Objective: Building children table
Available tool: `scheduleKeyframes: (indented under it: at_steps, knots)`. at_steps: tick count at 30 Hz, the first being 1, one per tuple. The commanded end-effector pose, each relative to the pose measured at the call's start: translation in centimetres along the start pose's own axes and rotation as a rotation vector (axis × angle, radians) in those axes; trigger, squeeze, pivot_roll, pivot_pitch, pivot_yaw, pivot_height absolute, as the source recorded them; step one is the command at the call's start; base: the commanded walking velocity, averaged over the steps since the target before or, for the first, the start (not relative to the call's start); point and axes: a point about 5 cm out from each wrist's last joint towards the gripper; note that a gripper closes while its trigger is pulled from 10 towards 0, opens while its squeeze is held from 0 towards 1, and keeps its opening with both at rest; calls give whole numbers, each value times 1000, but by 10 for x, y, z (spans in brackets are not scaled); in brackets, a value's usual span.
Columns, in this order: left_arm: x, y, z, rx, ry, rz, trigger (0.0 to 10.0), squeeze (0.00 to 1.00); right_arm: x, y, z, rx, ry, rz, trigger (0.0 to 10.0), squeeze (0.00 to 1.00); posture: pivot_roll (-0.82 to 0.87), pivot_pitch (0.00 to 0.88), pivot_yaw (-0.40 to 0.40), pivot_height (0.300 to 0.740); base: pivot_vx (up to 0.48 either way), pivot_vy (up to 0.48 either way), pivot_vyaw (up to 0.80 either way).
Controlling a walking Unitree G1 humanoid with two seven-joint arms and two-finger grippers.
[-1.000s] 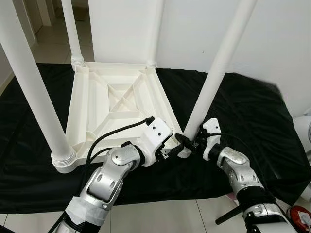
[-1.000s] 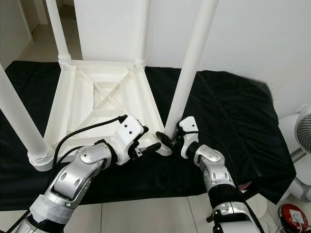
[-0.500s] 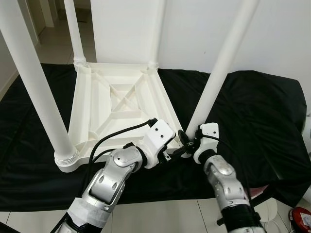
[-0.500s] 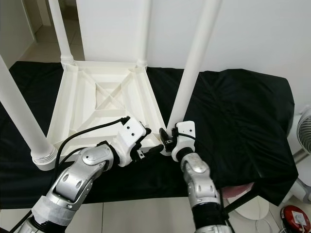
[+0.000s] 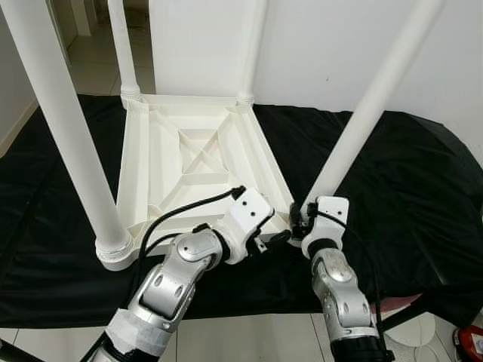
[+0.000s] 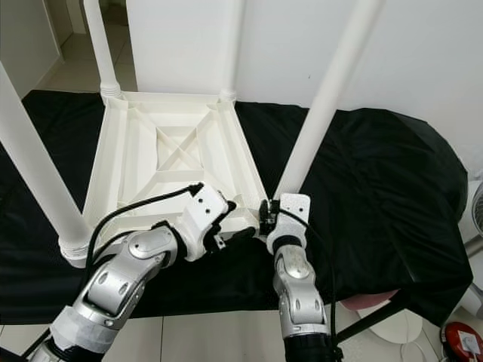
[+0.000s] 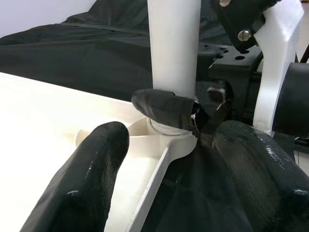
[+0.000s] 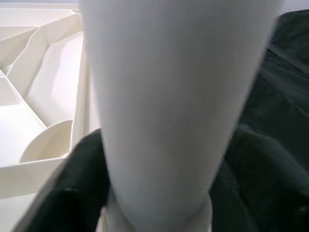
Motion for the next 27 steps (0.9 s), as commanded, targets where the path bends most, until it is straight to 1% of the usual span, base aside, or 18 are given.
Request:
scheduleKeyframes:
  at_steps: [1,3,4,5,7,9,10,11,12,13,15,16,18,20,21,23,24,27]
  knots:
    - [-2,-1,0,-8,4,10,10000,0,2,4,-7,20,-13,16,10000,1000,-11,0,-117,740,0,0,0]
    - [-2,-1,0,-8,5,11,10000,0,2,5,-6,8,-22,33,10000,1000,-11,0,-117,740,0,0,0]
    - [-2,0,0,-7,4,12,10000,0,2,6,-3,-12,-56,75,10000,1000,-9,0,-119,740,0,0,0]
    - [-2,0,0,-7,4,12,10000,0,2,6,-3,-12,-56,75,10000,1000,-9,0,-119,740,0,0,0]
    - [-2,0,0,-8,4,13,10000,0,1,6,2,-35,-63,154,10000,1000,-9,0,-119,740,0,0,0]
    - [-2,0,0,-8,4,13,10000,0,0,6,2,-27,-82,177,10000,1000,-9,0,-119,740,0,0,0]
    - [-2,0,0,-8,4,13,10000,0,-2,5,4,-39,-72,239,10000,1000,-9,0,-119,740,0,0,0]
    - [-2,0,0,-8,4,13,10000,0,-2,5,4,-39,-72,239,10000,1000,-9,0,-119,740,0,0,0]
    - [-1,0,0,-8,4,12,10000,0,-3,5,5,-46,-64,279,10000,0,-9,0,-119,740,0,0,0]
    - [-1,0,0,-8,4,12,10000,0,-3,5,5,-46,-64,279,10000,0,-9,0,-119,740,0,0,0]
    - [-2,0,0,-7,1,8,10000,0,-8,4,8,-87,-4,401,10000,0,-8,0,-113,740,0,0,0]
    - [-2,0,0,-7,1,8,10000,0,-8,4,8,-87,-4,401,10000,0,-8,0,-113,740,0,0,0]
    - [-4,5,-1,0,2,-19,10000,0,-20,-1,9,-109,69,511,10000,0,-6,0,-109,740,0,0,0]
    - [-4,5,-1,0,2,-19,10000,0,-20,-1,9,-109,69,511,10000,0,-6,0,-109,740,0,0,0]
    - [-6,7,-2,7,-2,-41,10000,0,-26,-5,9,-109,89,554,10000,0,4,0,-111,740,0,0,0]
    - [-8,10,-4,15,-7,-74,10000,0,-33,-9,9,-120,127,590,10000,0,8,0,-114,740,0,0,0]
    - [-8,10,-4,15,-7,-74,10000,0,-33,-9,9,-120,127,590,10000,0,8,0,-114,740,0,0,0]
    - [-13,14,-2,9,2,-110,10000,0,-39,-17,7,-104,130,650,10000,0,22,0,-122,740,0,0,0]
Point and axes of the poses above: a point about 5 cm out from each wrist's last joint towards the gripper, its own y axis pointing back from the gripper into the wrist, its own z axis along the axis of the wrist's last joint, x = y × z, and after that the axes turned 8 degrees about y, right-handed
